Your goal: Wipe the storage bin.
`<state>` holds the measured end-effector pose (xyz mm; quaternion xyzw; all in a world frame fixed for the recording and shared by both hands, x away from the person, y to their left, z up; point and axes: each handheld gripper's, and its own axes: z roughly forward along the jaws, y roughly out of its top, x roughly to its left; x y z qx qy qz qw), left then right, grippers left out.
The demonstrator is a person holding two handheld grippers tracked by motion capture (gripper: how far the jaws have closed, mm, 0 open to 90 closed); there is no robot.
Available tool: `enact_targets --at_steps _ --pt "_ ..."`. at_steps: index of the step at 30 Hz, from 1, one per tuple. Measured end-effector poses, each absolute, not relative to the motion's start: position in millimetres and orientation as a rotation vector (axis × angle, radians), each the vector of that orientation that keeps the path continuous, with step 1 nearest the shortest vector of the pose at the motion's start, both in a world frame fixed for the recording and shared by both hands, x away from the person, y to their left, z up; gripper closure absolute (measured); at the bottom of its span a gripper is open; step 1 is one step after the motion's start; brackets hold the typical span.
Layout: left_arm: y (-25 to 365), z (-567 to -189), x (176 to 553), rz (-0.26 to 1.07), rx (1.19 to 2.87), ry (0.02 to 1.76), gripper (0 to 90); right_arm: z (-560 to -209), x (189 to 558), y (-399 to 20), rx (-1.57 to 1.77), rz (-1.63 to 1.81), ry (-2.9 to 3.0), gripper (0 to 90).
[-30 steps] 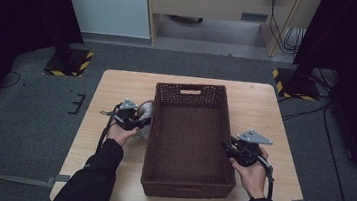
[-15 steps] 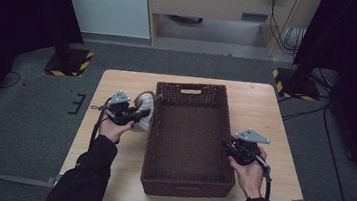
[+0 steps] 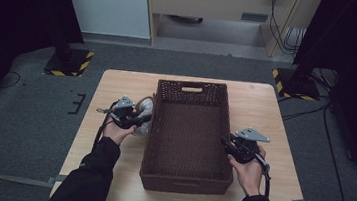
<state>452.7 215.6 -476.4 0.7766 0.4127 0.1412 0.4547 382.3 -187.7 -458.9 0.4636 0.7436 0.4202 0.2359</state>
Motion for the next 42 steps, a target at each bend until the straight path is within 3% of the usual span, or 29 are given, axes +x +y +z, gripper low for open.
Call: enact_targets --at_steps 6,13,21,36,42 --pt "209 -498 452 0.317 1.976 1.041 70.3 -459 382 -189 1.250 1.150 2.039 60.2" --pt "222 -477 445 0.328 1.897 1.032 69.7 -449 377 -194 1.193 1.197 2.054 52.4" --pt "227 -439 438 0.371 1.839 0.952 69.5 -449 370 -204 1.170 1.228 2.094 53.4" --pt "211 -486 437 0.343 1.999 0.978 69.6 -454 369 -203 1.168 1.260 2.114 56.0" --pt "216 -479 435 0.337 1.977 0.978 69.5 -456 368 -201 1.167 1.255 2.097 55.8"
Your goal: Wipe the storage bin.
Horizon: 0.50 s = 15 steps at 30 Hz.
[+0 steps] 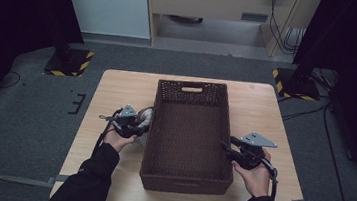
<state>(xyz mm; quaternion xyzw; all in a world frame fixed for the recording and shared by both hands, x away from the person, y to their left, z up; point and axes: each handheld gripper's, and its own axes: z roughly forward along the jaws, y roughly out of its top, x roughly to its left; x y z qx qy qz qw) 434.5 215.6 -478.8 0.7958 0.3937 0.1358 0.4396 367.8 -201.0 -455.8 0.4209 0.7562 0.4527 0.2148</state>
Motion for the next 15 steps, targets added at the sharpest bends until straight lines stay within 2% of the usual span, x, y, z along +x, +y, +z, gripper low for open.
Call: enact_targets --at_steps 8,15 --pt "228 -441 426 0.361 1.890 0.910 69.2 -460 369 -197 1.185 1.231 2.107 57.2" --pt "222 -460 420 0.356 1.933 0.906 69.4 -460 369 -196 1.189 1.224 2.108 57.2"
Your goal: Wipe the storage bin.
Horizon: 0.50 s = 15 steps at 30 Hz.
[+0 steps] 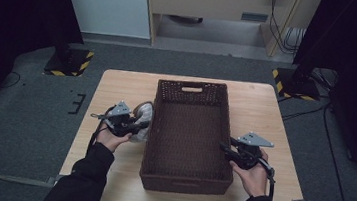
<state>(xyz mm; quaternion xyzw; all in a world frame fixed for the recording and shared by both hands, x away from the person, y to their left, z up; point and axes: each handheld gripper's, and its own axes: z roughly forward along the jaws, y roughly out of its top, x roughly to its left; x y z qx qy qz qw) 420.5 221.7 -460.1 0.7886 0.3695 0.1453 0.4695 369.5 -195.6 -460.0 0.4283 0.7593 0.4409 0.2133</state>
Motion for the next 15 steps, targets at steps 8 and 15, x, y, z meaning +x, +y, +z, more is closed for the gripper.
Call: enact_targets --at_steps 8,15 --pt "213 -490 418 0.320 2.030 0.936 69.4 -460 369 -195 1.189 1.219 2.112 57.2" --pt "225 -469 413 0.316 1.946 0.929 69.3 -460 369 -195 1.191 1.221 2.112 57.1"
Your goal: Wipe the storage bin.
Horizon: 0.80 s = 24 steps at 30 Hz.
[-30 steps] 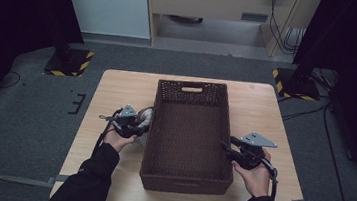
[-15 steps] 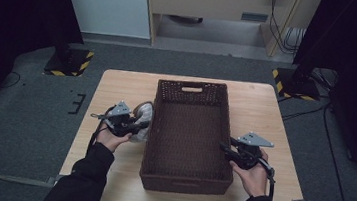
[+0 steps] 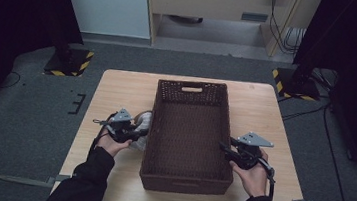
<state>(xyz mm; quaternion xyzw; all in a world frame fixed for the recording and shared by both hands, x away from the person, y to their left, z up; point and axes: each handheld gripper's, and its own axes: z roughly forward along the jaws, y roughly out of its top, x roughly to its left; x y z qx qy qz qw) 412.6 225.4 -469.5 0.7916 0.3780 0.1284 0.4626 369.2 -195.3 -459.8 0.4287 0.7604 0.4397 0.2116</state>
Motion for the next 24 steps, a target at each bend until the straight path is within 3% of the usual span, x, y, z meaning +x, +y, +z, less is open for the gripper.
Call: enact_targets --at_steps 6,18,24 --pt "231 -446 404 0.344 1.893 0.867 69.2 -460 369 -195 1.190 1.219 2.112 57.1" --pt "215 -490 404 0.326 2.057 0.878 69.3 -460 369 -195 1.187 1.213 2.121 56.4" --pt "214 -497 406 0.312 2.061 0.895 69.3 -460 369 -195 1.185 1.212 2.121 56.4"
